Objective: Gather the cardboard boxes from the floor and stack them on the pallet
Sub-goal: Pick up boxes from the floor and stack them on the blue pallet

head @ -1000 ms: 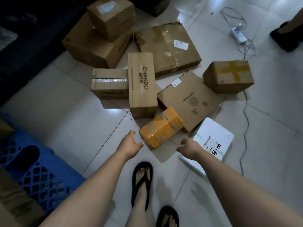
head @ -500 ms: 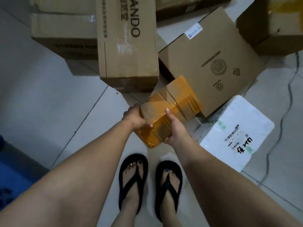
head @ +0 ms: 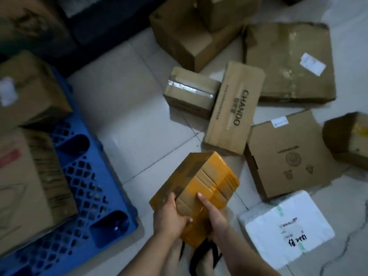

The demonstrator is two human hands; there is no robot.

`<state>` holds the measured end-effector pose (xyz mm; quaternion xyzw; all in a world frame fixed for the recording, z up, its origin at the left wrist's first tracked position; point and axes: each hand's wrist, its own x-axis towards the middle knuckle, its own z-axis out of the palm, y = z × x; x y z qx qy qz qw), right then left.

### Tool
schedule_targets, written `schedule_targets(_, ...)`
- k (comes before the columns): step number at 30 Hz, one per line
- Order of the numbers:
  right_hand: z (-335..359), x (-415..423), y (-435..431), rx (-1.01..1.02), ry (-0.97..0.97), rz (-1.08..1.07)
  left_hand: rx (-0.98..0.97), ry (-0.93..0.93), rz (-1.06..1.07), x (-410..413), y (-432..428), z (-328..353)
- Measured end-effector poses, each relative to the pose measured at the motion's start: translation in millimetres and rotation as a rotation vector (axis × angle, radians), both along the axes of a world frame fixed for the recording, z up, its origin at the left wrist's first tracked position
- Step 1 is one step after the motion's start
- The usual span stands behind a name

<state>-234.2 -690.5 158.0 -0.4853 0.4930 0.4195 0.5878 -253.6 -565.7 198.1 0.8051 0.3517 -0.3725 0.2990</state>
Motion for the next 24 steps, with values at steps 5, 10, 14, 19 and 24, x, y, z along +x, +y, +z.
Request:
schedule_targets(5, 46.6, 46.1, 108.7, 0.115, -0.106, 0.196, 0.172, -0.176, 0.104, 11.9, 91.9, 54.1)
schedule_targets(10, 52.8, 83.8, 256.5, 0.207, -0.209, 0.499, 0.343, -0.282, 0.277, 13.3, 206.9, 73.1)
schedule_targets(14, 13.6, 101.3, 373.3, 0.254, -0.236, 0.712, 0.403, -0.299, 0.380, 15.8, 299.9, 47.2)
schedule_targets(19, -73.9, 124.9, 497.4, 0.258, -0.300, 0.872, 0.451, -0.282, 0.303, 28.8, 414.2, -37.7)
schedule_targets(24, -112.0, 140.6, 547.1, 0.340, -0.150, 0.889, 0.494, -0.148, 0.004, 34.7, 455.9, -109.5)
